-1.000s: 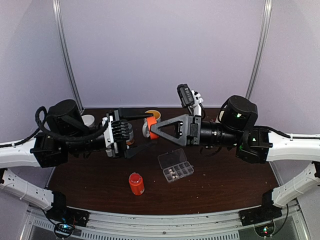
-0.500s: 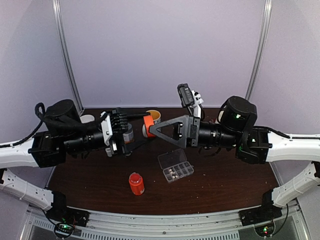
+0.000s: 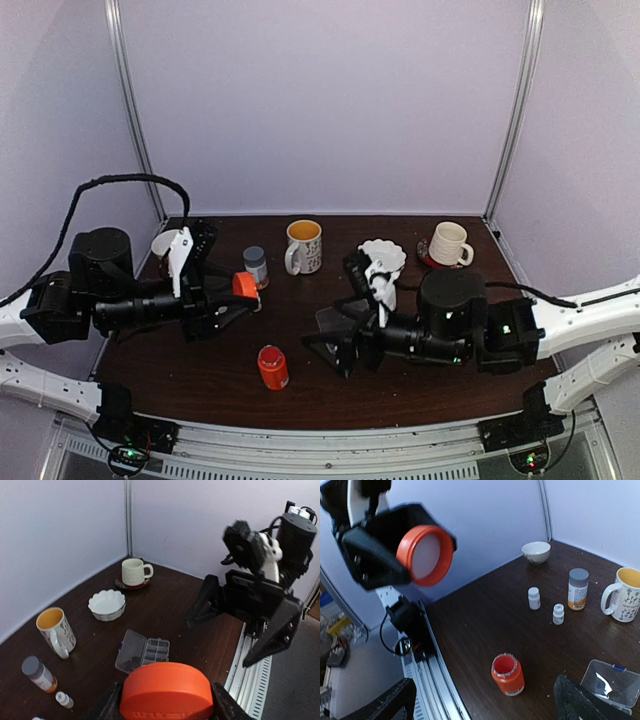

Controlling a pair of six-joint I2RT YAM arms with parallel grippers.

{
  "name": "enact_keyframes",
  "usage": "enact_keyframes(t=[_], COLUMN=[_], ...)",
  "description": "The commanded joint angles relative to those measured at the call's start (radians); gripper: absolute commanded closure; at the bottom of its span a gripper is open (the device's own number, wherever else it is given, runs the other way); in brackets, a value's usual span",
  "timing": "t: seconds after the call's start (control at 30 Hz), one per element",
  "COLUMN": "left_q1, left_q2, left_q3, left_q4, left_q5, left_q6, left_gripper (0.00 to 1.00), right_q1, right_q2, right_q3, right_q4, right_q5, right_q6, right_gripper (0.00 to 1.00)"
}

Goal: Sort the pills into containers
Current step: Close the lid of the pill bottle.

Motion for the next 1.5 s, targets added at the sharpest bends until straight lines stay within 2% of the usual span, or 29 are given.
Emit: enact_keyframes(t=[0.0, 0.1, 0.23, 0.43, 0.57, 0.7, 1.0, 1.47], left_q1=[-0.002, -0.001, -0.002, -0.002, 0.015, 0.036, 0.047, 0.055], left_q2=[-0.007, 0.031, 0.158, 0.404, 0.512, 0.569, 0.673, 0.756], left_q3=[0.028, 0.040, 0.098, 0.217, 0.277, 0.303, 0.352, 0.449], left_q4=[-0.269, -0.364, -0.484, -0.545, -0.552, -0.571, -0.662, -0.765], left_q5=[-0.041, -0.015, -0.009, 0.039, 0.077, 0.124, 0.090, 0.022], left_q6=[-0.332, -0.397, -0.407, -0.354, -0.331, -0.321, -0.317, -0.298], left_gripper=[0.48, 0.48, 0.44, 0.43, 0.42, 0.44, 0.45, 0.45], right_q1=[0.082, 0.089, 0.115, 0.124, 0.135, 0.140, 0.159, 0.163], right_q2=[0.075, 0.149, 0.194, 0.223, 0.319, 0.395, 0.478, 0.481], right_q3=[-0.119, -0.119, -0.145, -0.189, -0.242, -0.229, -0.244, -0.273], right_q4=[0.143, 0.175, 0.274, 0.337, 0.500, 0.586, 0.695, 0.700], right_q5=[0.145, 0.091, 0.114, 0.097, 0.115, 0.128, 0.184, 0.175], right_q6=[-0.198, -0.204, -0.211, -0.188, -0.204, -0.206, -0.233, -0.244], right_gripper=[0.00, 0.00, 0.00, 0.00, 0.00, 0.00, 0.00, 0.00])
